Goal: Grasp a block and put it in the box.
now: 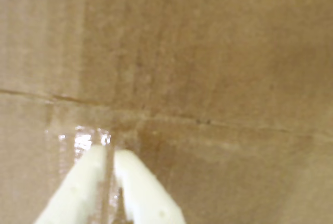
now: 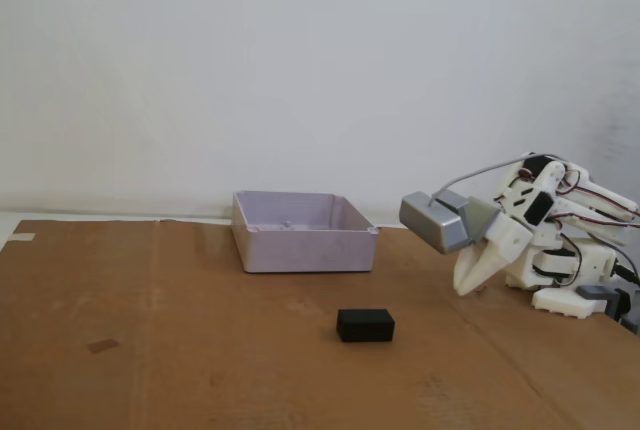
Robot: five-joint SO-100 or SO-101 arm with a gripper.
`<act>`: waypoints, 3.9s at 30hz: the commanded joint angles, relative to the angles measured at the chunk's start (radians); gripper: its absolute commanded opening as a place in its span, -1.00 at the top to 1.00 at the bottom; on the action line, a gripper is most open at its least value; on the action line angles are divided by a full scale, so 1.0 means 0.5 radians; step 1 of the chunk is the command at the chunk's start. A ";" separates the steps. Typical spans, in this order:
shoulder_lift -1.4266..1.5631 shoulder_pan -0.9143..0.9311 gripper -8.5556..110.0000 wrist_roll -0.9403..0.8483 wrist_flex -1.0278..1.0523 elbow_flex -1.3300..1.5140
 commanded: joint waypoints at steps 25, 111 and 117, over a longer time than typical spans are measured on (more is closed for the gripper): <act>0.067 0.015 0.85 0.006 0.202 0.083; -0.166 0.000 0.85 0.006 -0.969 0.003; -0.476 0.000 0.85 0.006 -1.108 -0.199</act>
